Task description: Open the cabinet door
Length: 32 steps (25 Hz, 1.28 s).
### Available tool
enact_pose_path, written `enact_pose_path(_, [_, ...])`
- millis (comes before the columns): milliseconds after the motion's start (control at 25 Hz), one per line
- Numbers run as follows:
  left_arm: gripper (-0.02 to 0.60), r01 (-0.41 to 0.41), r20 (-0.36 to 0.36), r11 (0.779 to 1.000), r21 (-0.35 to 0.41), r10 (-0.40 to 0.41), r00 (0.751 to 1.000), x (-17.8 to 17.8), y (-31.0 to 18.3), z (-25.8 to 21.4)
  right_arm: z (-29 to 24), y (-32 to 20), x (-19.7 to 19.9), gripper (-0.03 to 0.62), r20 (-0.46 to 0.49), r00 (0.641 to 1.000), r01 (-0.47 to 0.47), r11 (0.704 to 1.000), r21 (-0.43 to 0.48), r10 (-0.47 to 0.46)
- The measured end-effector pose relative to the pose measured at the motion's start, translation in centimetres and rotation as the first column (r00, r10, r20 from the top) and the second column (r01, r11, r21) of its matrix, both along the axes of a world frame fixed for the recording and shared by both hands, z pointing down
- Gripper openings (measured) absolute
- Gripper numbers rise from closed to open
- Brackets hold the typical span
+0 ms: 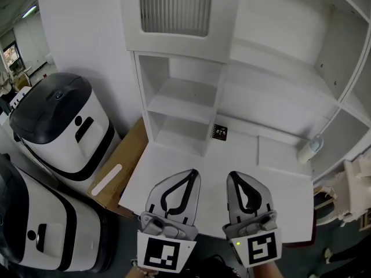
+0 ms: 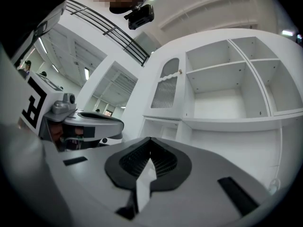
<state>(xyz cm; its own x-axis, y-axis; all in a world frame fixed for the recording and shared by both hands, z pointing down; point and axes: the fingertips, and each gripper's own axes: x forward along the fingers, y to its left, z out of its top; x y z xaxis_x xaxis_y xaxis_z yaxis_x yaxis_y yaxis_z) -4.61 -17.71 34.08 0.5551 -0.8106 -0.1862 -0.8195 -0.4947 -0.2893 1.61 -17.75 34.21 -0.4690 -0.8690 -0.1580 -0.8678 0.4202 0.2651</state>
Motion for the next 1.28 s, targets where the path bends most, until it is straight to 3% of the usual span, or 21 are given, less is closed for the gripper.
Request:
enact_pose_path(280, [0.002, 0.009, -0.039, 1.000, -0.012, -0.009, 0.999, -0.4, -1.6, 0.2, 0.1, -1.9, -0.5, 0.000, -0.033, 0.999, 0.007, 1.000, -0.018, -0.007])
enact_pose_path(520, [0.002, 0.056, 0.006, 0.997, 0.057, -0.056, 0.998, -0.9, -2.3, -1.6, -1.7, -3.0, -2.1, 0.000, -0.027, 0.996, 0.087, 0.995, 0.042, -0.086])
enact_pose_path(720, [0.002, 0.095, 0.002, 0.991, 0.089, -0.096, 0.995, -0.6, -3.3, -3.1, -2.8, -3.8, -2.0, 0.000, -0.038, 0.991, 0.132, 0.989, 0.062, -0.130])
enact_pose_path(1280, [0.002, 0.088, 0.038, 0.978, 0.191, -0.097, 0.994, 2.1, -5.3, -7.0, -6.6, -5.8, 0.1, -0.001, -0.043, 0.988, 0.152, 0.976, 0.157, -0.147])
